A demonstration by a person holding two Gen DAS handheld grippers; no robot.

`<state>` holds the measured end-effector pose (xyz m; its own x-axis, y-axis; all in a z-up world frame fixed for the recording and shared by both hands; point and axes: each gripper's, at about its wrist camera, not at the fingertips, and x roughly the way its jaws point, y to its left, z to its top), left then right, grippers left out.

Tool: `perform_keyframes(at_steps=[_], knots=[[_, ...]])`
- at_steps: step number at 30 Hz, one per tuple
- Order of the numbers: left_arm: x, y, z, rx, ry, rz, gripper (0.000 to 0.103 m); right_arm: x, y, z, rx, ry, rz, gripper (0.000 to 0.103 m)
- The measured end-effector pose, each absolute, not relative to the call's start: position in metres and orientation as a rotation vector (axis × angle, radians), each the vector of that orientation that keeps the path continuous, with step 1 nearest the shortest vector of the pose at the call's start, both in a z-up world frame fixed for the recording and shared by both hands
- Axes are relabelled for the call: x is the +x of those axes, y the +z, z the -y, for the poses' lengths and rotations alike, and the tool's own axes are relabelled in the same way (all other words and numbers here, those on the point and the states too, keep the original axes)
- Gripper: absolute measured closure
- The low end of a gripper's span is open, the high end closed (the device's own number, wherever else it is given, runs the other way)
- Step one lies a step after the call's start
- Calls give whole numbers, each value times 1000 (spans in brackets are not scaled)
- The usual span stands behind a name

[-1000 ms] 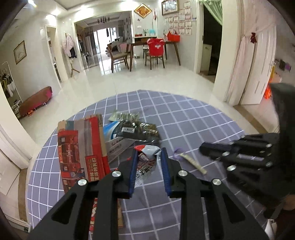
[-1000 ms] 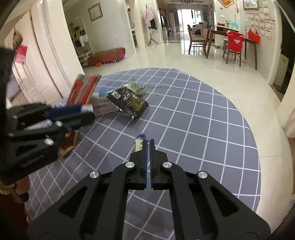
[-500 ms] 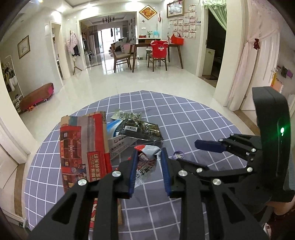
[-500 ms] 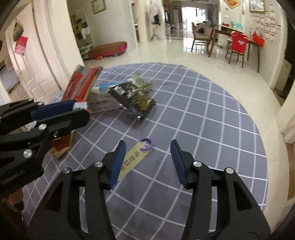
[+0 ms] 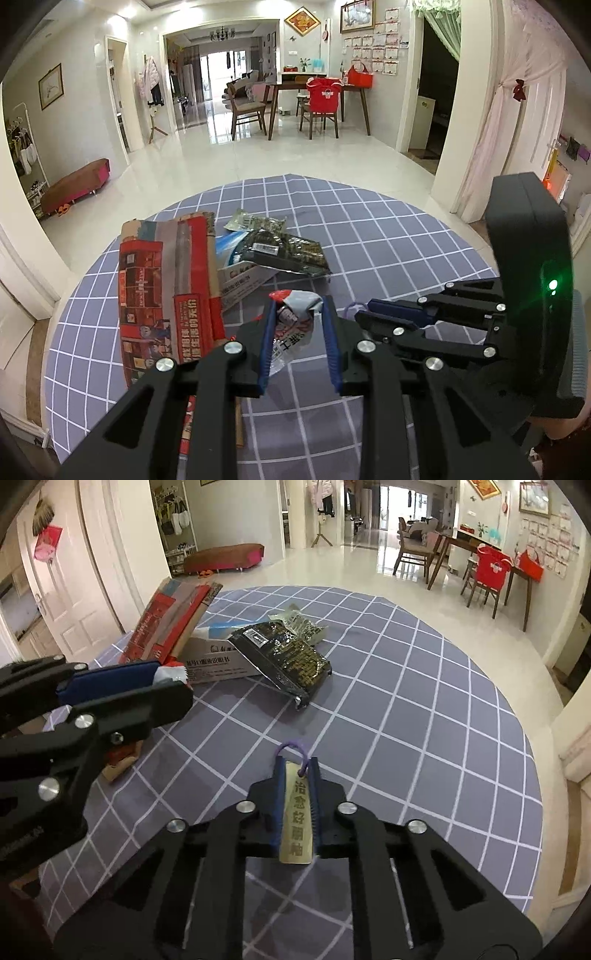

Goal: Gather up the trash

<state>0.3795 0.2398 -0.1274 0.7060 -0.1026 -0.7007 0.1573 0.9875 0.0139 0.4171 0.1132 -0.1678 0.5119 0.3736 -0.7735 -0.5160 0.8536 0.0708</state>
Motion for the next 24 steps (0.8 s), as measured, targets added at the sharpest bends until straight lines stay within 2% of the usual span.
perform_keyframes(at_steps=[5, 13, 24], knots=[[372, -123, -226, 83, -157, -764, 79, 409, -163, -96, -138, 536, -879, 99], [358, -109, -192, 95, -200, -741, 79, 387, -148, -51, -45, 513, -832, 99], [337, -103, -71, 124, -424, -711, 79, 316, -109, 95, 119, 336, -683, 99]])
